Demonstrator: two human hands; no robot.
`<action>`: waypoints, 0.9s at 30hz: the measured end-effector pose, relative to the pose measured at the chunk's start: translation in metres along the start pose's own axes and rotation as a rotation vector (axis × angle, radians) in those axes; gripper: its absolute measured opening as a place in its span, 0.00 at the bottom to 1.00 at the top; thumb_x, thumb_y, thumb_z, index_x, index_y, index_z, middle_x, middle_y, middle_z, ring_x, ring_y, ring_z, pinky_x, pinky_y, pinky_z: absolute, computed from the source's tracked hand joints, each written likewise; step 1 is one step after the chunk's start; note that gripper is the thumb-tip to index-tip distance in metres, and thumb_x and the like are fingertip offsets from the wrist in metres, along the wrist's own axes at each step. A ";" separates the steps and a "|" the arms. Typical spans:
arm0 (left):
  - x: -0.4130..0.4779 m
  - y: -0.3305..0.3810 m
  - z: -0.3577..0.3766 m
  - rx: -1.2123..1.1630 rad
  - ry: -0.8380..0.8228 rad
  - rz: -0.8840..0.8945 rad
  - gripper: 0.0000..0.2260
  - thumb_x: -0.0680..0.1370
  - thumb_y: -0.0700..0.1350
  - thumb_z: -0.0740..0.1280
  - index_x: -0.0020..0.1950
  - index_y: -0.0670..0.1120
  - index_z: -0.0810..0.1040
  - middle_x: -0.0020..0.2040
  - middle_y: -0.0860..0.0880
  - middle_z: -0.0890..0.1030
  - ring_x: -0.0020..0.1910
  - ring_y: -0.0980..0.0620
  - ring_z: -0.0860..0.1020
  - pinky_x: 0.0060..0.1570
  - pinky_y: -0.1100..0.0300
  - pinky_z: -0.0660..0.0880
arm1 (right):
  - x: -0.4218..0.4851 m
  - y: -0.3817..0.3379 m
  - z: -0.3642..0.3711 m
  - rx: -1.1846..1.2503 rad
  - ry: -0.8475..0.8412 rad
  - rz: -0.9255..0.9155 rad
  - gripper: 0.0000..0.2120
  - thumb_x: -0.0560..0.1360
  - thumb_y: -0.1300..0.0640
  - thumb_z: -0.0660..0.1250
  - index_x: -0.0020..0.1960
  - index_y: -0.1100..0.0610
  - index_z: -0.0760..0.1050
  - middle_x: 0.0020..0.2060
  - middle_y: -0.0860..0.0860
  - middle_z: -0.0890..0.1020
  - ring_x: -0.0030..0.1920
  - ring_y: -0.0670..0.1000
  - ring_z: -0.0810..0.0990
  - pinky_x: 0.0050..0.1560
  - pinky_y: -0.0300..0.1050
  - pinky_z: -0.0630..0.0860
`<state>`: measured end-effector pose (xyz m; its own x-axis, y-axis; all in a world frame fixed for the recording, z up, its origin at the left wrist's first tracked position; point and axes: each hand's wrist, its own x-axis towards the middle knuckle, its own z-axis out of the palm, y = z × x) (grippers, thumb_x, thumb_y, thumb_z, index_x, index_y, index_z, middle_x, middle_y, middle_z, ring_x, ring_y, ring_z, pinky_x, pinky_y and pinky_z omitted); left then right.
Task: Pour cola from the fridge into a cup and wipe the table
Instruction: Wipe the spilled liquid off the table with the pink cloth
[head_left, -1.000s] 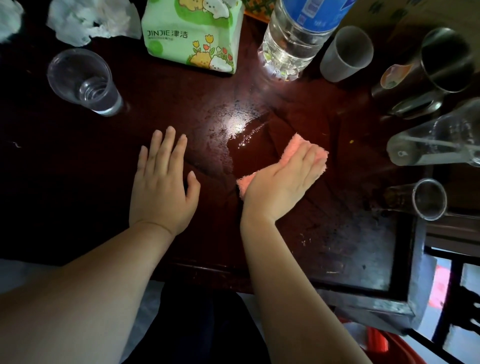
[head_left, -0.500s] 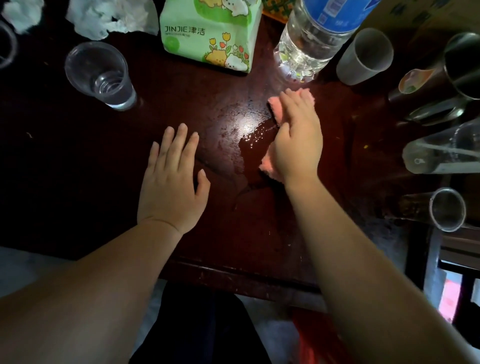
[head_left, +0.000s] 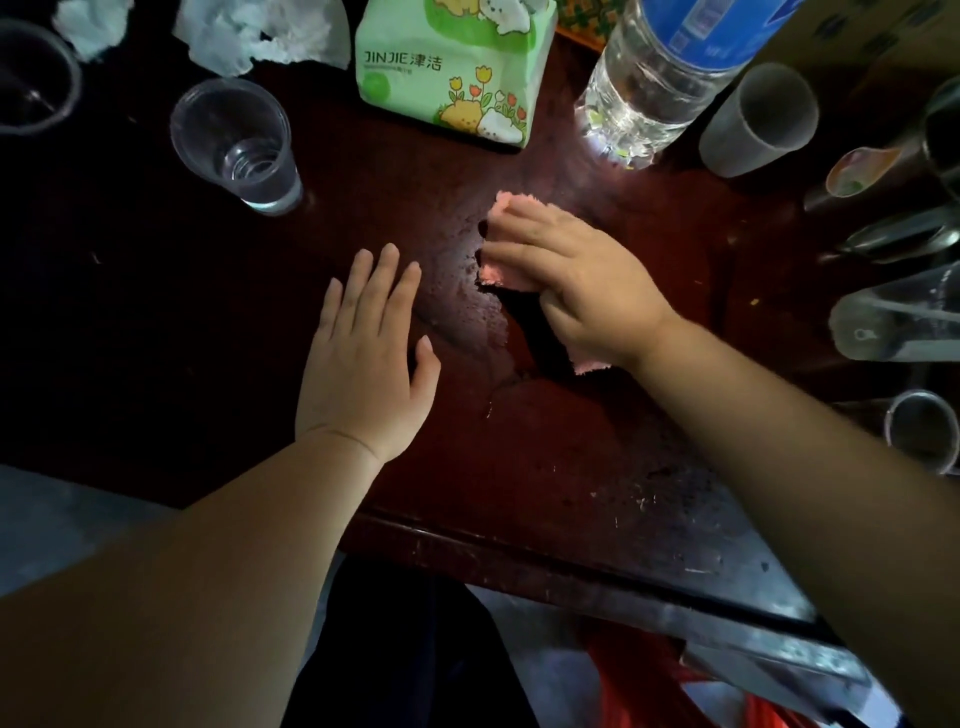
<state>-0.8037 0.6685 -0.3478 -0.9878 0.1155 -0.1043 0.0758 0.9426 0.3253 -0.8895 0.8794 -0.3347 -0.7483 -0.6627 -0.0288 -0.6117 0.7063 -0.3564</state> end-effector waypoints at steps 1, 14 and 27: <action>0.000 0.000 0.000 -0.003 0.000 -0.004 0.26 0.79 0.48 0.54 0.76 0.43 0.57 0.78 0.45 0.54 0.77 0.48 0.49 0.75 0.49 0.48 | -0.004 -0.009 0.001 -0.023 0.079 0.097 0.25 0.72 0.62 0.55 0.68 0.62 0.70 0.71 0.59 0.68 0.74 0.59 0.62 0.74 0.53 0.57; 0.000 -0.002 0.006 -0.009 0.057 0.004 0.27 0.76 0.50 0.50 0.75 0.43 0.60 0.77 0.44 0.58 0.77 0.48 0.52 0.75 0.50 0.49 | 0.035 -0.092 0.045 0.254 0.460 1.194 0.23 0.78 0.40 0.56 0.72 0.43 0.65 0.77 0.55 0.53 0.76 0.59 0.44 0.71 0.59 0.34; 0.000 -0.004 0.007 0.008 0.067 0.034 0.27 0.76 0.50 0.51 0.75 0.42 0.61 0.76 0.43 0.59 0.76 0.45 0.53 0.75 0.49 0.49 | -0.031 -0.076 0.034 0.034 0.217 0.558 0.19 0.76 0.50 0.57 0.64 0.51 0.75 0.67 0.60 0.71 0.67 0.65 0.65 0.65 0.67 0.62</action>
<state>-0.8031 0.6668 -0.3558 -0.9916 0.1259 -0.0299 0.1098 0.9409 0.3204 -0.8110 0.8373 -0.3384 -0.9917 -0.1249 -0.0301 -0.1048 0.9222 -0.3723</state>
